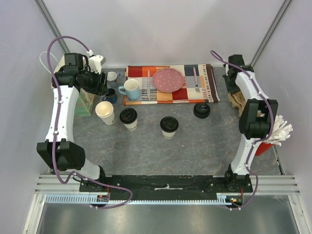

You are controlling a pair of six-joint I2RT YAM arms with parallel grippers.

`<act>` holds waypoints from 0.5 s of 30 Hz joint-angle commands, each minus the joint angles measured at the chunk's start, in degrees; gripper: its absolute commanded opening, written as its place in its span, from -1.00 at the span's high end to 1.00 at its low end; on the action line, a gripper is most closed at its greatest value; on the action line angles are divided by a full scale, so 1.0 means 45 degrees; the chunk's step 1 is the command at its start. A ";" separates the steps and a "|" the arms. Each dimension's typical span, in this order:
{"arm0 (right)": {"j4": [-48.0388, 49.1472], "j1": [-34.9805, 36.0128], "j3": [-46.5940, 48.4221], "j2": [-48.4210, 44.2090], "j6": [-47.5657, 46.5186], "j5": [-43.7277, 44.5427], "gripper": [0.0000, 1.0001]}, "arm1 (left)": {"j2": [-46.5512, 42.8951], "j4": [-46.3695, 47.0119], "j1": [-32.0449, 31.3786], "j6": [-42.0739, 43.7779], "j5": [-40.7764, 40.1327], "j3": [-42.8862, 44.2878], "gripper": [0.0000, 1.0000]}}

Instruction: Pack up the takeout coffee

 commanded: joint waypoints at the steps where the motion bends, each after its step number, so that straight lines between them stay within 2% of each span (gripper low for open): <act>1: 0.0664 -0.0055 0.0239 -0.1325 0.0329 0.0475 1.00 | -0.0070 0.0054 0.0025 0.0352 0.0355 0.0542 -0.24; 7: 0.0997 -0.0035 -0.0054 -0.1716 0.0388 0.0261 1.00 | -0.0051 0.0035 0.0025 0.0410 0.0414 0.0523 -0.24; 10: 0.0958 -0.0035 -0.0170 -0.1483 0.0525 -0.0363 1.00 | -0.0070 0.0054 0.0025 0.0410 0.0453 0.0523 -0.25; 15: 0.0958 -0.0016 -0.0639 -0.0819 0.0895 -0.0268 1.00 | -0.0090 0.0034 0.0025 0.0411 0.0511 0.0503 -0.25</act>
